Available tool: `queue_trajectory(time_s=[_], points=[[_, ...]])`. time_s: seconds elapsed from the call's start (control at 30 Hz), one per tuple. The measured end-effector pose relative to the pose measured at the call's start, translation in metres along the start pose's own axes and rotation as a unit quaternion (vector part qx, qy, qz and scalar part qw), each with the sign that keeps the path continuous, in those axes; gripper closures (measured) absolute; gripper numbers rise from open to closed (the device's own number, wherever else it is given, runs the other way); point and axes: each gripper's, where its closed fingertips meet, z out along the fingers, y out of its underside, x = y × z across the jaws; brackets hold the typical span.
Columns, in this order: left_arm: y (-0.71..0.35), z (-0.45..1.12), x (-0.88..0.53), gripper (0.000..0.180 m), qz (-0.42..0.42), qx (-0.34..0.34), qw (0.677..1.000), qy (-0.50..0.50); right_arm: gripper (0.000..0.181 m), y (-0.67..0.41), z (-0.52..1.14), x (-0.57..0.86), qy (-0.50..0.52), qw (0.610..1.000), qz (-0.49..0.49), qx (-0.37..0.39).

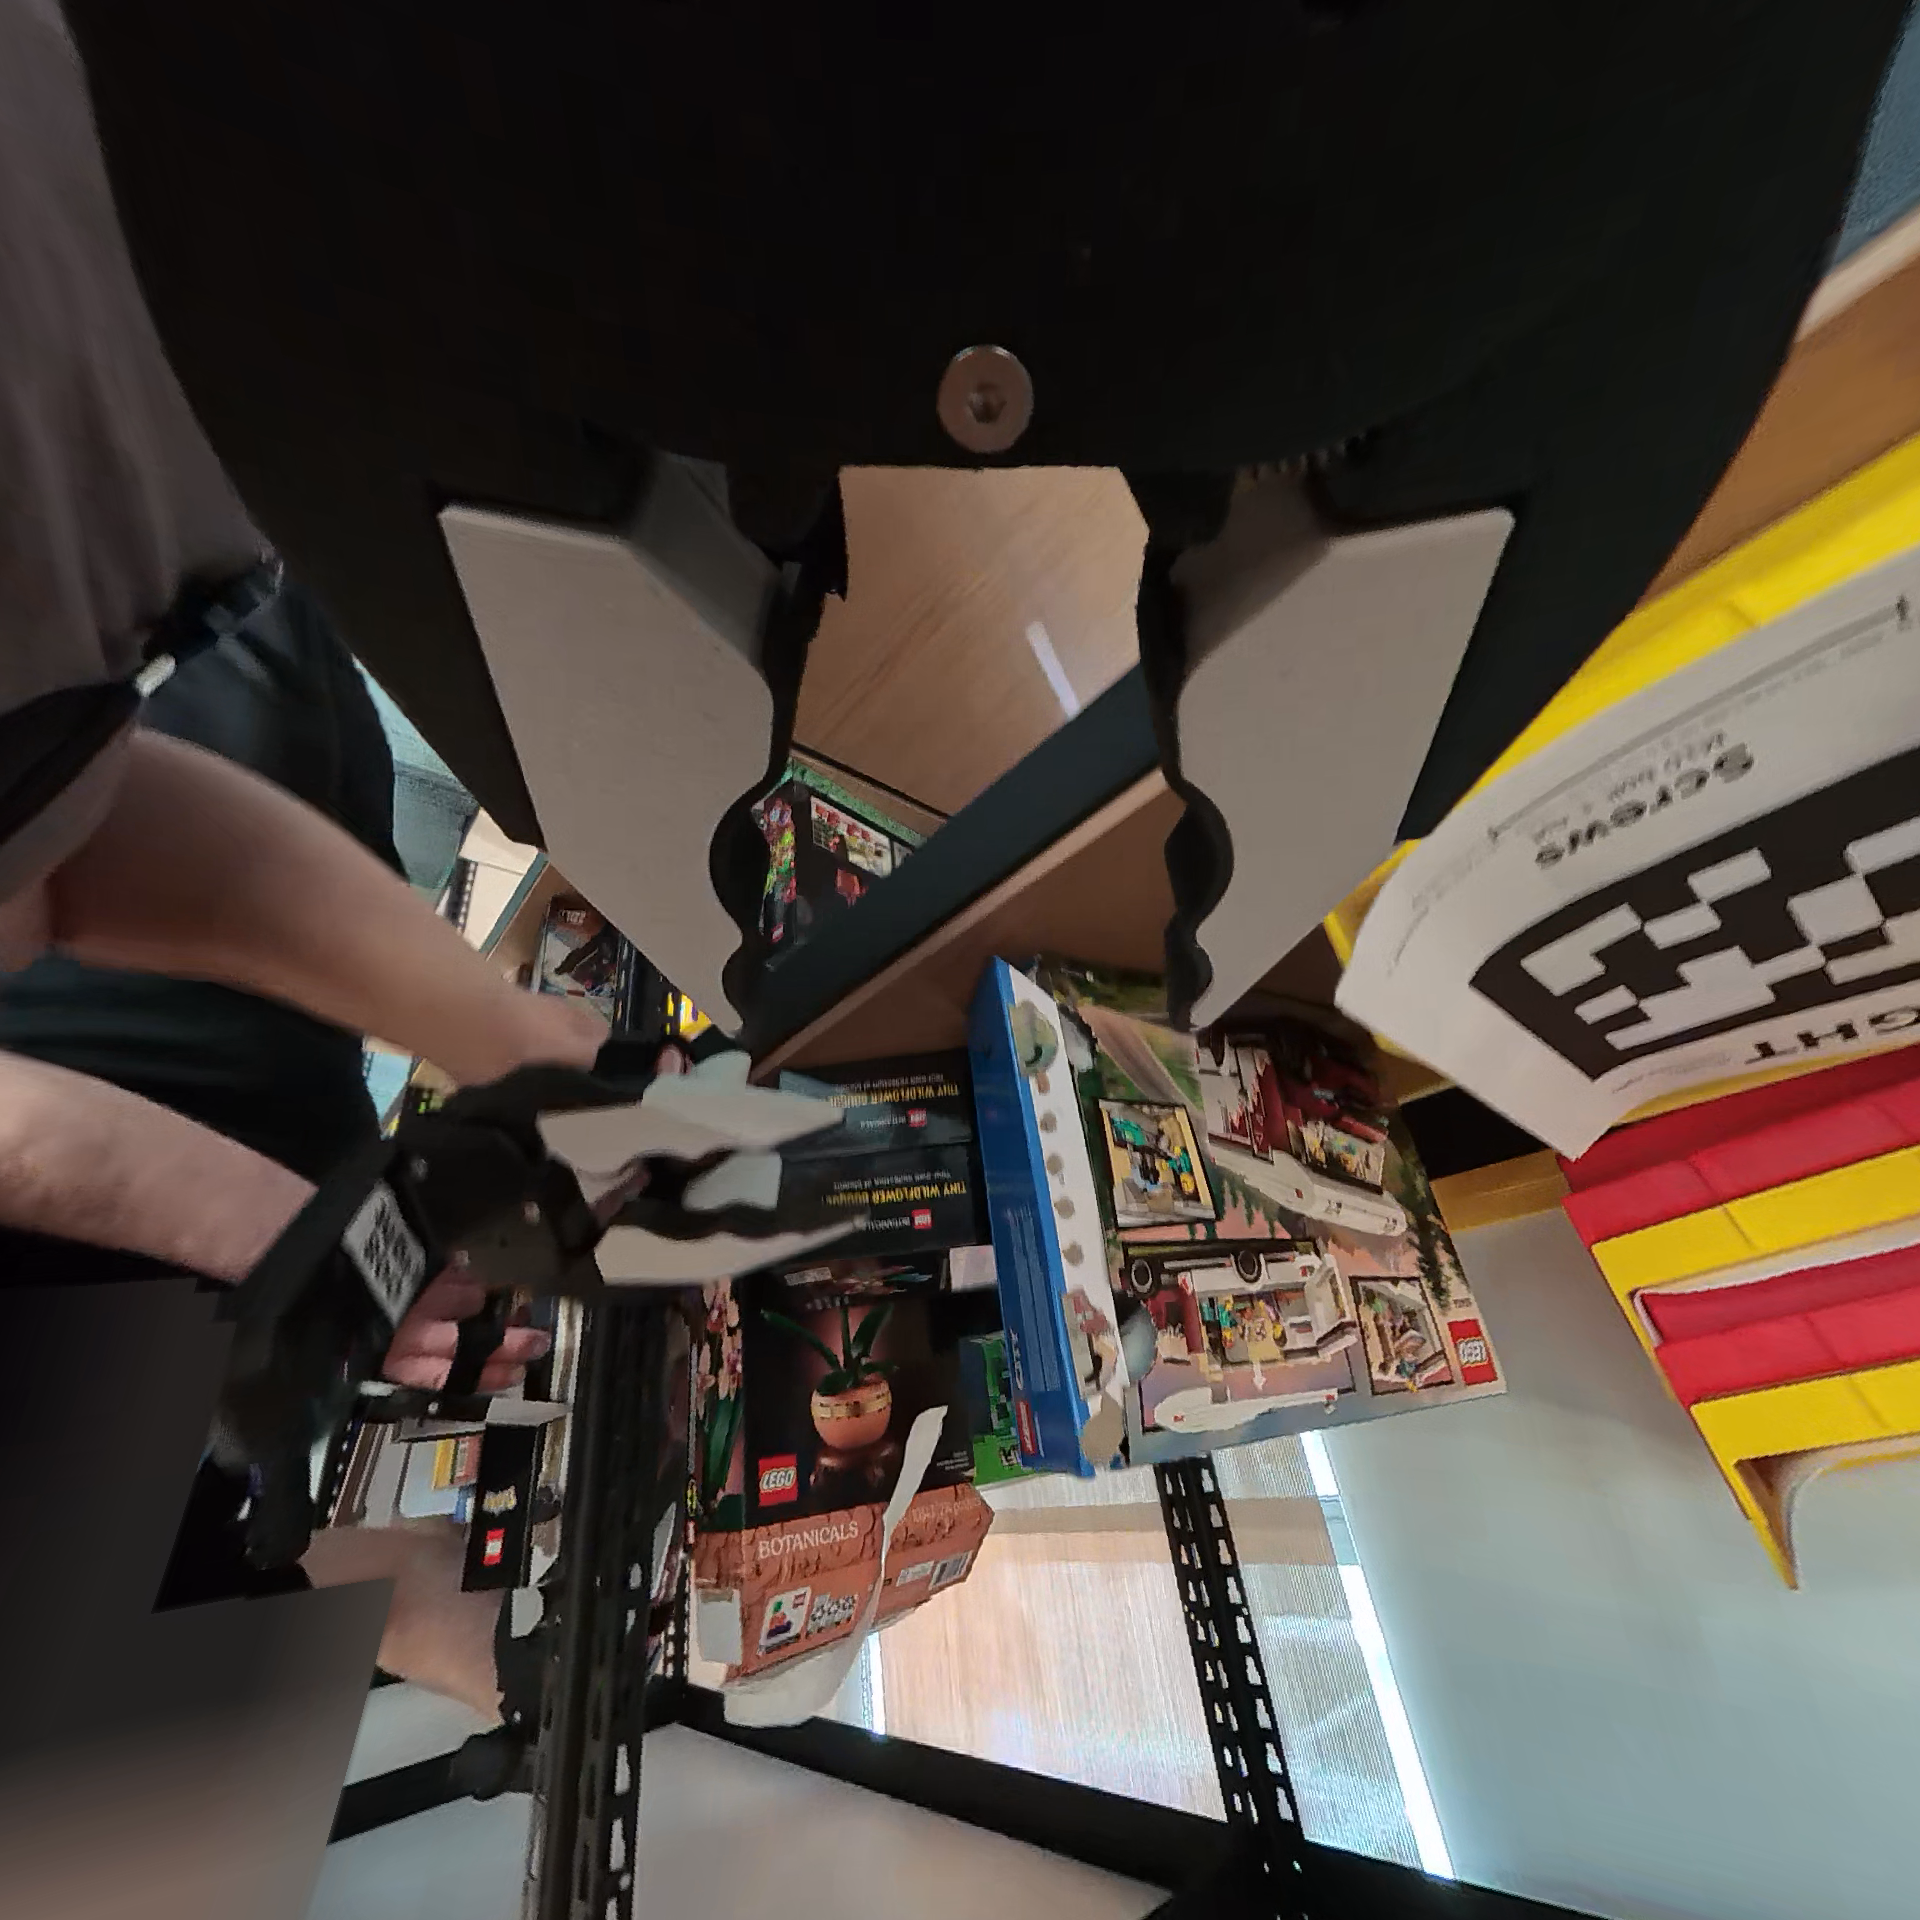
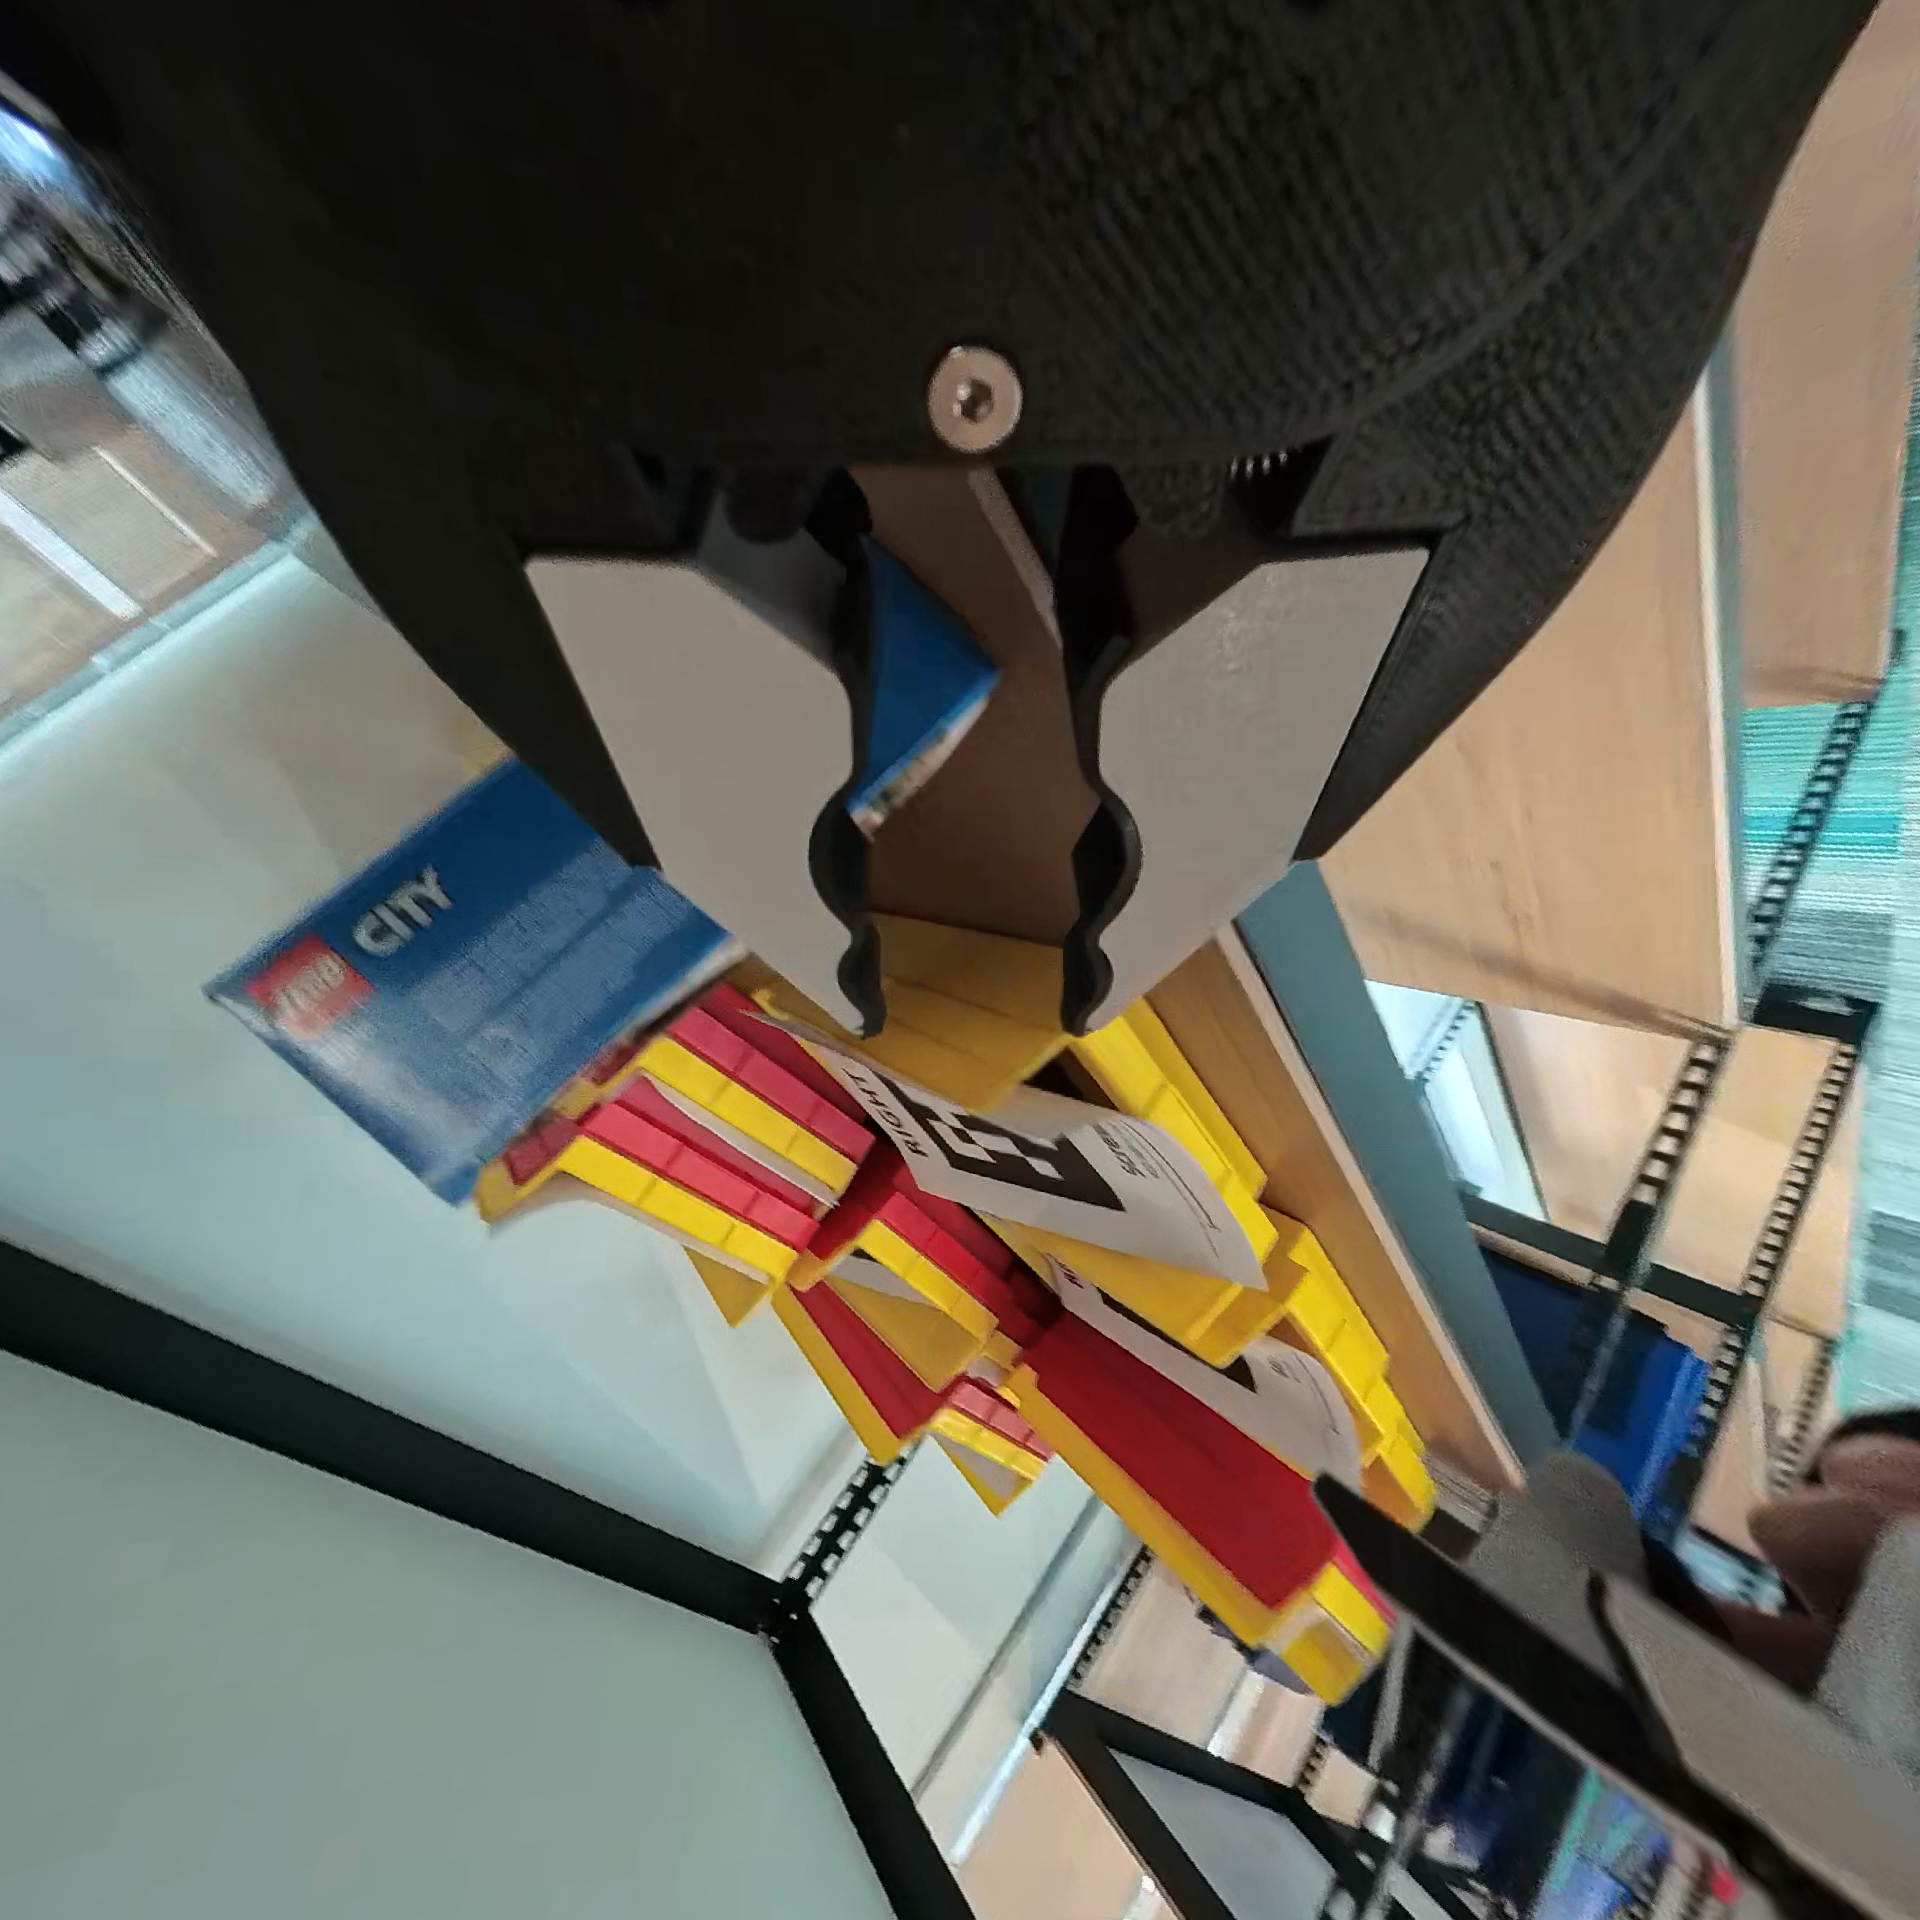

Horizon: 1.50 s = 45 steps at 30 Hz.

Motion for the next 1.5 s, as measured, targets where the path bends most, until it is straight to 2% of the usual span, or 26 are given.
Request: queue_trajectory(time_s=[0.03,0.23,0.57,0.8,0.93,1.13,1.3,1.4,1.5], points=[[0.004,-0.007,0.002,0.103,0.005,0.001,1.0,-0.002,0.147,-0.007,0.003,-0.008,-0.012,1.0,0.002,0.002],[0.039,-0.054,0.013,0.103,-0.009,0.0,1.0,-0.008,0.145,-0.044,0.03,-0.065,-0.069,0.997,-0.01,-0.015],[0.084,-0.18,0.025,0.103,-0.003,-0.071,0.997,-0.029,0.143,-0.092,0.08,-0.208,-0.131,0.991,0.02,-0.022],[0.088,-0.279,0.019,0.103,-0.036,-0.085,0.992,-0.091,0.143,-0.148,0.119,-0.293,-0.185,0.979,0.063,0.05],[0.083,-0.339,0.008,0.104,-0.042,-0.079,0.98,-0.178,0.143,-0.174,0.144,-0.338,-0.231,0.964,0.084,0.099],[0.103,-0.445,-0.006,0.104,-0.075,-0.09,0.934,-0.338,0.142,-0.207,0.207,-0.39,-0.292,0.932,0.143,0.159],[0.123,-0.544,-0.025,0.106,-0.11,-0.098,0.862,-0.485,0.12,-0.224,0.283,-0.422,-0.317,0.914,0.204,0.149],[0.127,-0.599,-0.048,0.108,-0.122,-0.081,0.819,-0.555,0.12,-0.225,0.325,-0.435,-0.324,0.907,0.223,0.151],[0.126,-0.639,-0.086,0.109,-0.129,-0.057,0.793,-0.593,0.119,-0.219,0.366,-0.444,-0.324,0.906,0.223,0.156]])
